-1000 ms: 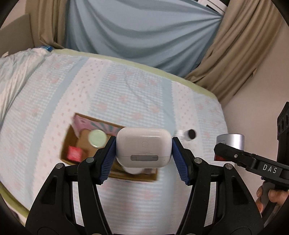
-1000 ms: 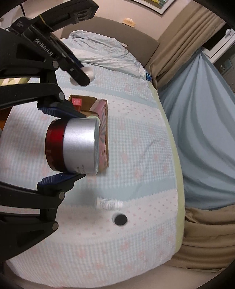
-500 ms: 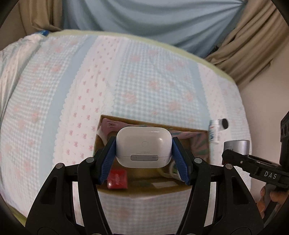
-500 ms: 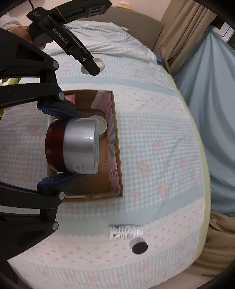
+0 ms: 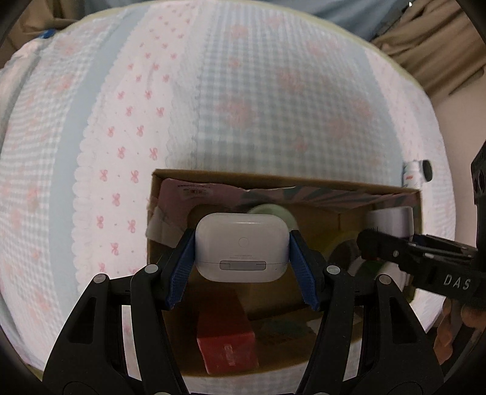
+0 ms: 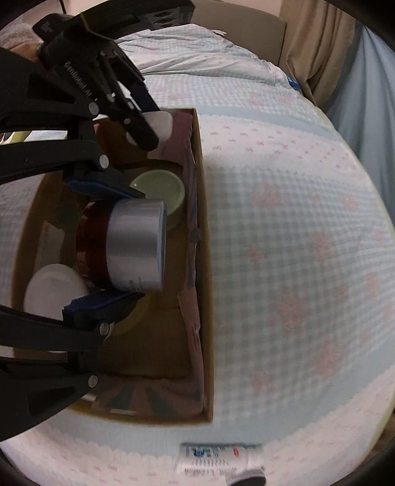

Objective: Organize rigid objects
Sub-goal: 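Open both tools to drop the earbud case and tin into the box, then move both tools toward the white pill bottle and black-lidded jar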

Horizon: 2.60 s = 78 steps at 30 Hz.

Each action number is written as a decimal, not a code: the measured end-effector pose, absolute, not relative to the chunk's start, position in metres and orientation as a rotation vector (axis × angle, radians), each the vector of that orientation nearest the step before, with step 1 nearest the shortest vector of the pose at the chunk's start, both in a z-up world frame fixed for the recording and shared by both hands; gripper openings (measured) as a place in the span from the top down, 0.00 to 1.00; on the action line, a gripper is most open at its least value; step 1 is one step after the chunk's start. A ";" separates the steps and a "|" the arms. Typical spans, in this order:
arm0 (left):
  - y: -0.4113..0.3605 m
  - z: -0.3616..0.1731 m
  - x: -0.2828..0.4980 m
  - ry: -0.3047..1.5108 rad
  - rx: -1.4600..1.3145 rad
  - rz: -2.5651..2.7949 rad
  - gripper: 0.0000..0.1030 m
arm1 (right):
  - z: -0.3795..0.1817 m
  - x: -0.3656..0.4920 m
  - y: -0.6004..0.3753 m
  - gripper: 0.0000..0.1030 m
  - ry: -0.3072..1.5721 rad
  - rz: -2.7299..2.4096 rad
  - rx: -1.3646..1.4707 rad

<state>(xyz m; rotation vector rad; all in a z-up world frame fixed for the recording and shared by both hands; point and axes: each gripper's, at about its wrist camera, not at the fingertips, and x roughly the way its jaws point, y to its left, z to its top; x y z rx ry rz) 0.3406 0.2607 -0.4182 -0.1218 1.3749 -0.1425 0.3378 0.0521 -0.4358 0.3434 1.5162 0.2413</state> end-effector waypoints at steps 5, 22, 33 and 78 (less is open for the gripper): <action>0.255 -0.430 0.345 1.394 -0.046 -0.158 0.44 | -0.453 0.347 0.052 0.52 1.556 0.242 0.403; 0.251 -0.398 0.327 1.345 -0.008 -0.185 0.00 | -0.433 0.339 0.020 0.00 1.547 0.177 0.541; 0.246 -0.338 0.289 1.249 -0.002 -0.182 0.00 | -0.375 0.309 0.019 0.00 1.441 0.198 0.518; -0.087 -0.339 0.274 1.142 -0.121 -0.150 0.00 | -0.312 0.249 -0.300 0.00 1.030 0.364 -0.131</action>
